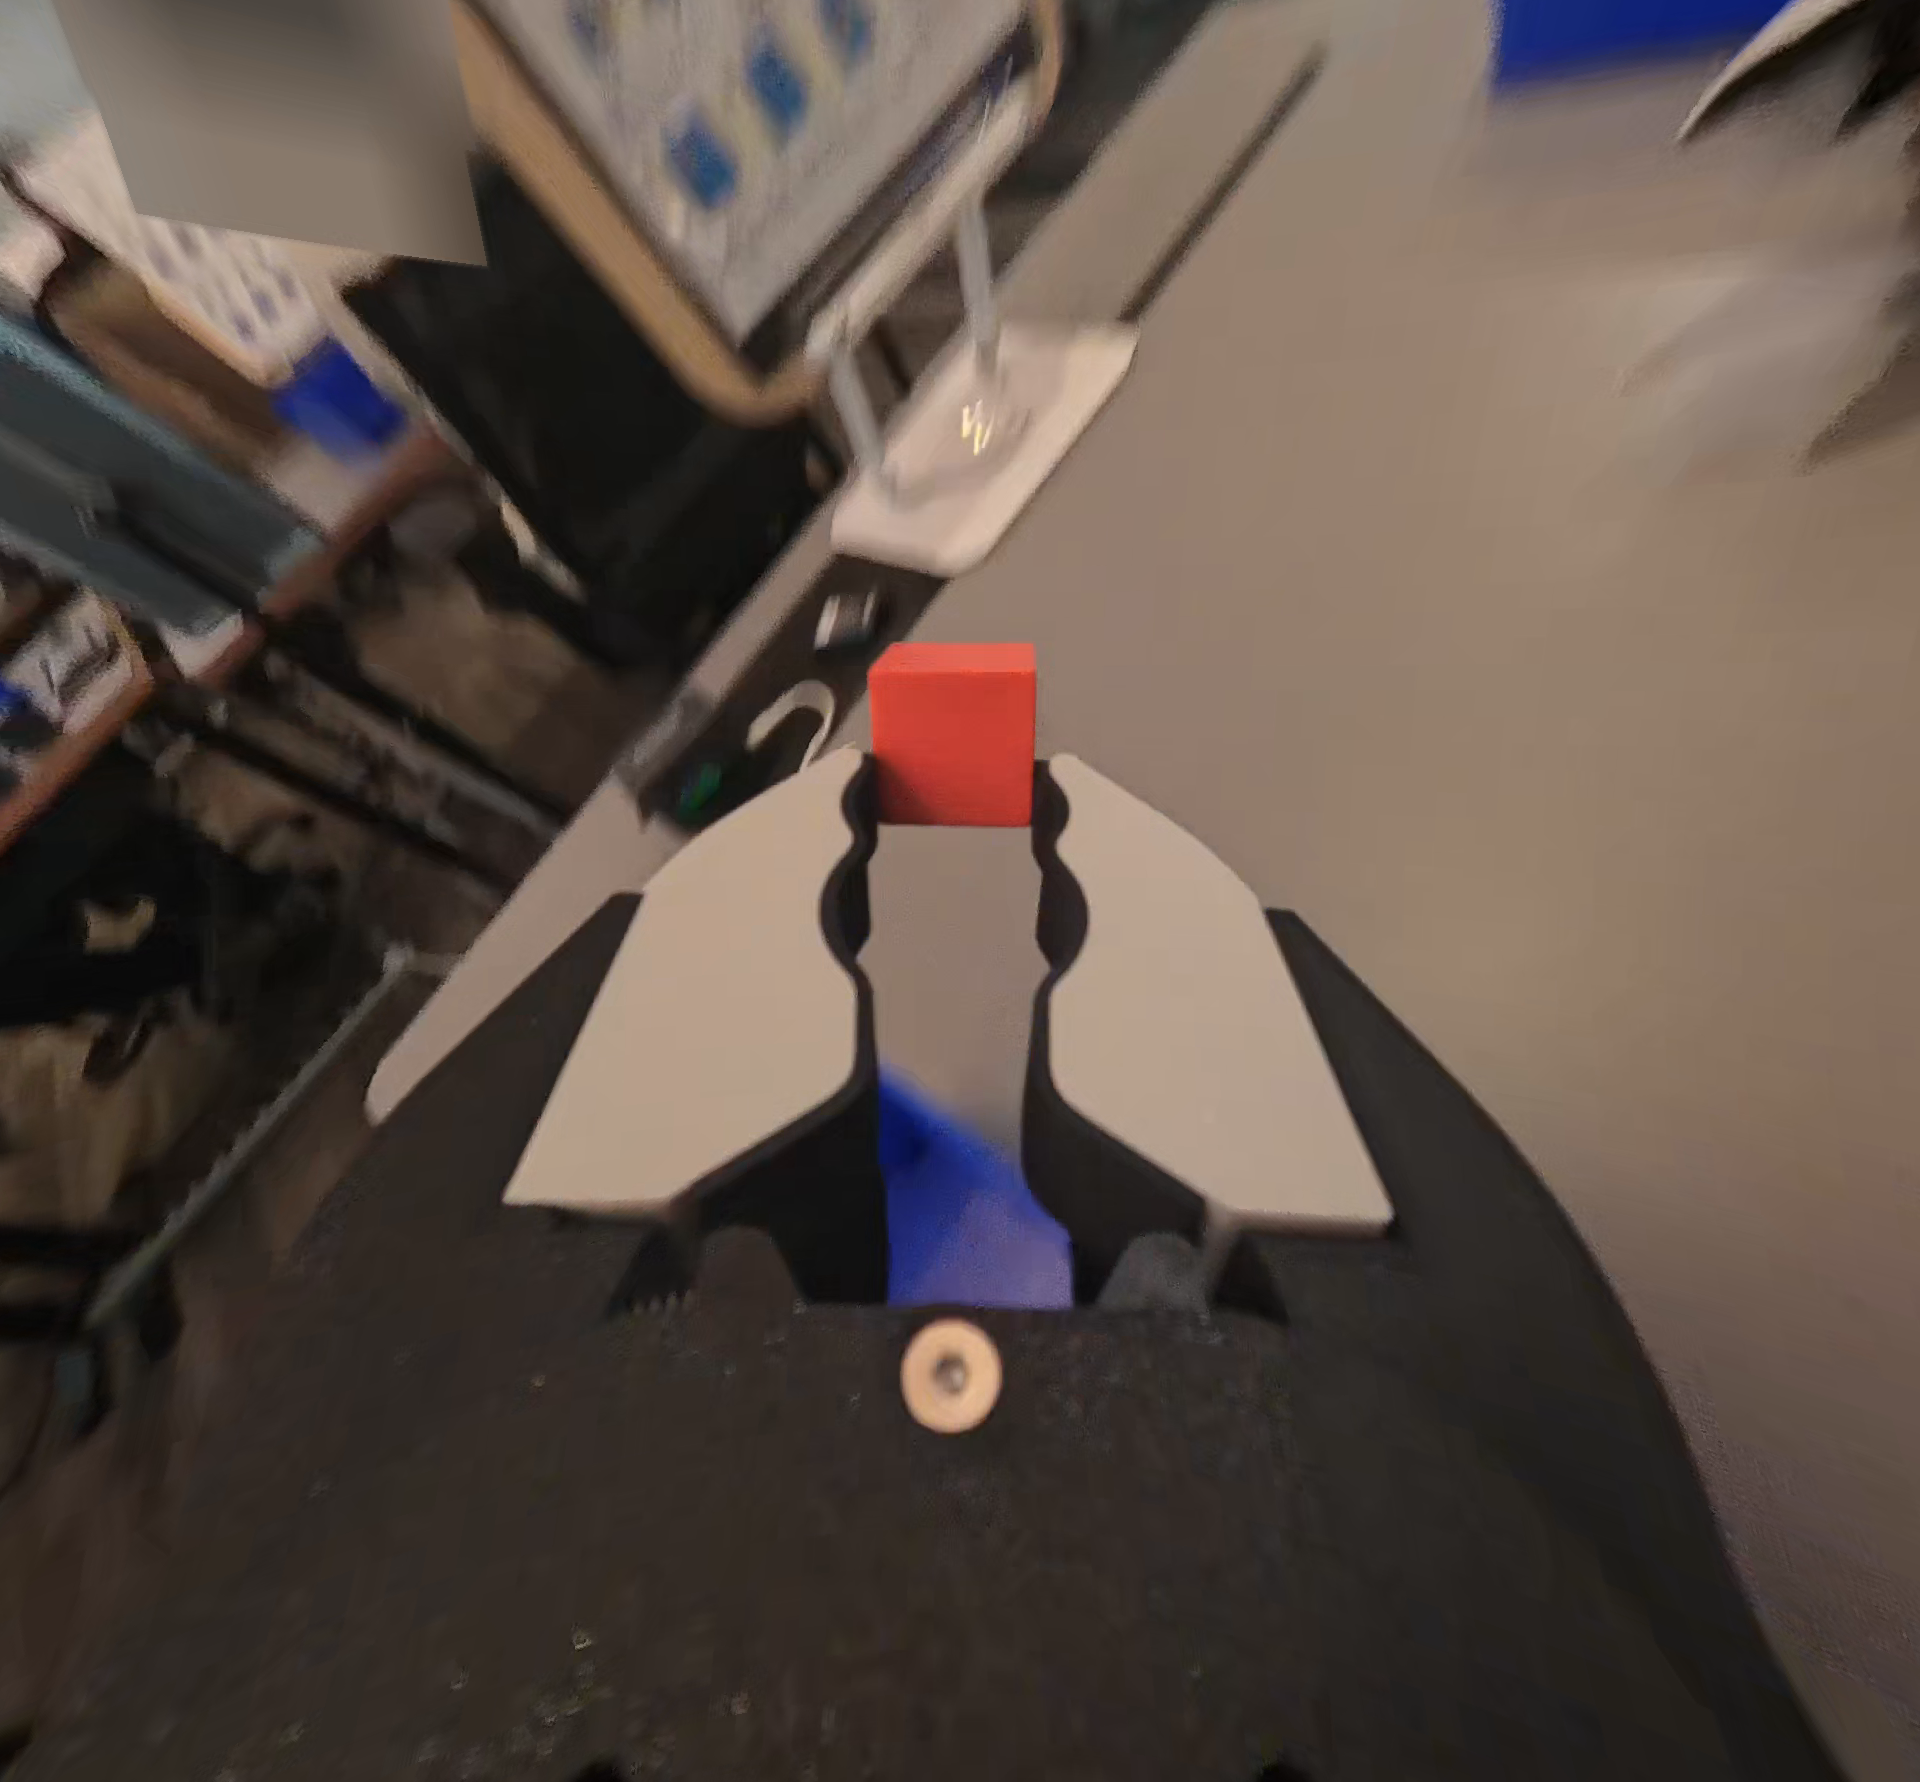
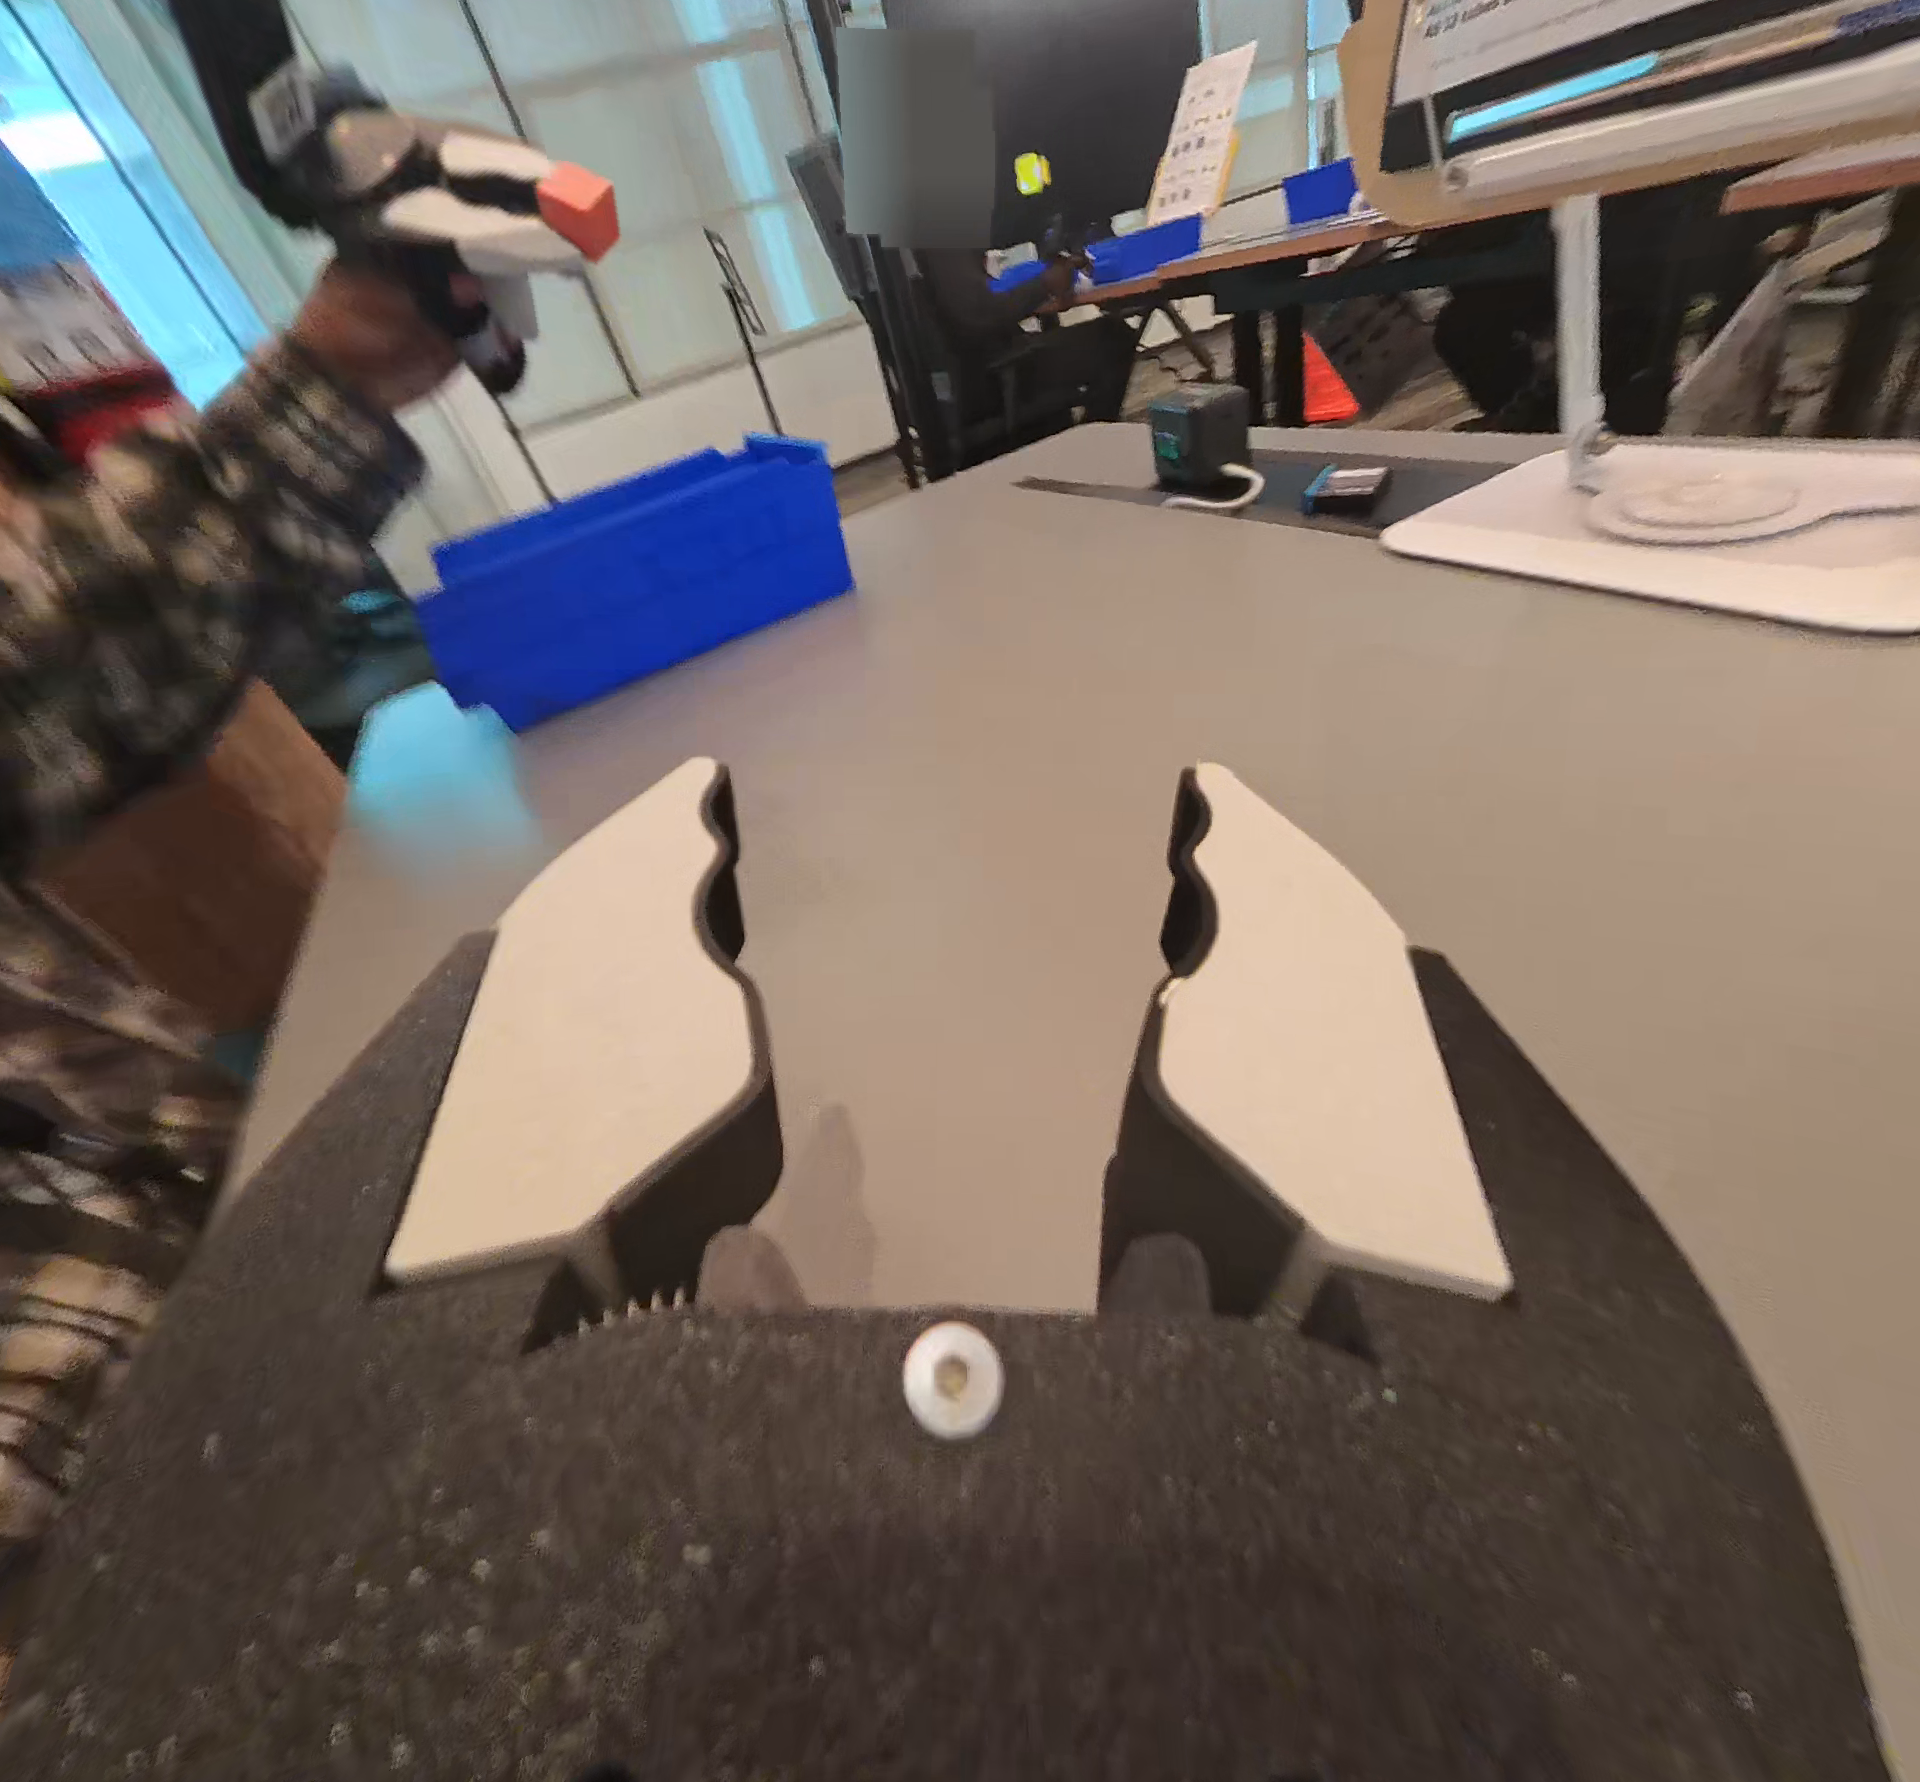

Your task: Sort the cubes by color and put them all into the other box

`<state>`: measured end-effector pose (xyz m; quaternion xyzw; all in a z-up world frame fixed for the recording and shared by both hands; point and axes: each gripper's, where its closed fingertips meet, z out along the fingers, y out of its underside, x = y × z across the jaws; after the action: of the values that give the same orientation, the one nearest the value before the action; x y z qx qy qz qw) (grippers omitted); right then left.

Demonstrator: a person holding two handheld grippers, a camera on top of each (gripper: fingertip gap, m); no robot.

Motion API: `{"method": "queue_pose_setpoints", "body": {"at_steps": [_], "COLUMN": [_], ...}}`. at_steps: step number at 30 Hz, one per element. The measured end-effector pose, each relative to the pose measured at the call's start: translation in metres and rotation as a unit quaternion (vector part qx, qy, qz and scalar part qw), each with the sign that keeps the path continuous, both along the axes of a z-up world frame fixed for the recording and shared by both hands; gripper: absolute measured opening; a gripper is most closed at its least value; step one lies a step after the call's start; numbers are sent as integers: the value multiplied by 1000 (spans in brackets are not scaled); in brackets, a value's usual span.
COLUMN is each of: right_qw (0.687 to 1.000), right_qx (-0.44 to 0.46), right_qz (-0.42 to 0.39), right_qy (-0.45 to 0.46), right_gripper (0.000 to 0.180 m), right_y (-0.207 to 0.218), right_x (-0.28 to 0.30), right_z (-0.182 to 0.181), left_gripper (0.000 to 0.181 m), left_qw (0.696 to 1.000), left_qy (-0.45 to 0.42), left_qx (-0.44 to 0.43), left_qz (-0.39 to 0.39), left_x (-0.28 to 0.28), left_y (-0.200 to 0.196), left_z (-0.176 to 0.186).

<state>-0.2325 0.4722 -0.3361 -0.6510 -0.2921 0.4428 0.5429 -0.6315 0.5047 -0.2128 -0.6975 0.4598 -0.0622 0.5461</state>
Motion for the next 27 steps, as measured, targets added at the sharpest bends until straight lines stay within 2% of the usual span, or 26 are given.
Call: {"method": "queue_pose_setpoints", "body": {"at_steps": [2, 4, 6, 9, 13, 18, 22, 25, 27], "right_qw": [997, 987, 979, 974, 966, 952, 942, 936, 936], "right_qx": [-52, -108, -162, -219, -254, -298, -320, -329, -325], "right_qz": [32, 72, 80, 52, 33, 46, 62, 96, 98], "right_qy": [52, 93, 90, 15, -28, -58, -85, -83, -94], "right_gripper": [78, 71, 67, 64, 59, 56, 52, 28, 28], "right_y": [-6, -15, -17, -13, -1, 11, 16, 14, 15], "right_x": [-10, -21, -31, -40, -51, -70, -86, -99, -99], "right_z": [13, 30, 40, 40, 44, 28, 9, 6, 3], "left_gripper": [28, 28, 28, 28, 28, 28, 28, 28, 28], "left_qw": [998, 996, 998, 997, 994, 992, 991, 991, 992], "left_qy": [-44, -60, -34, 64, 107, 122, 123, 122, 114], "left_qx": [41, 55, 45, 30, -5, -16, -14, -14, -13], "left_qz": [-24, -34, -17, 17, 2, -31, -46, -45, -44], "left_x": [53, 102, 144, 193, 252, 294, 305, 306, 306], "left_y": [-22, -35, -34, -20, -9, -10, -13, -14, -12], "left_z": [21, 20, -5, -56, -97, -115, -120, -123, -126]}}
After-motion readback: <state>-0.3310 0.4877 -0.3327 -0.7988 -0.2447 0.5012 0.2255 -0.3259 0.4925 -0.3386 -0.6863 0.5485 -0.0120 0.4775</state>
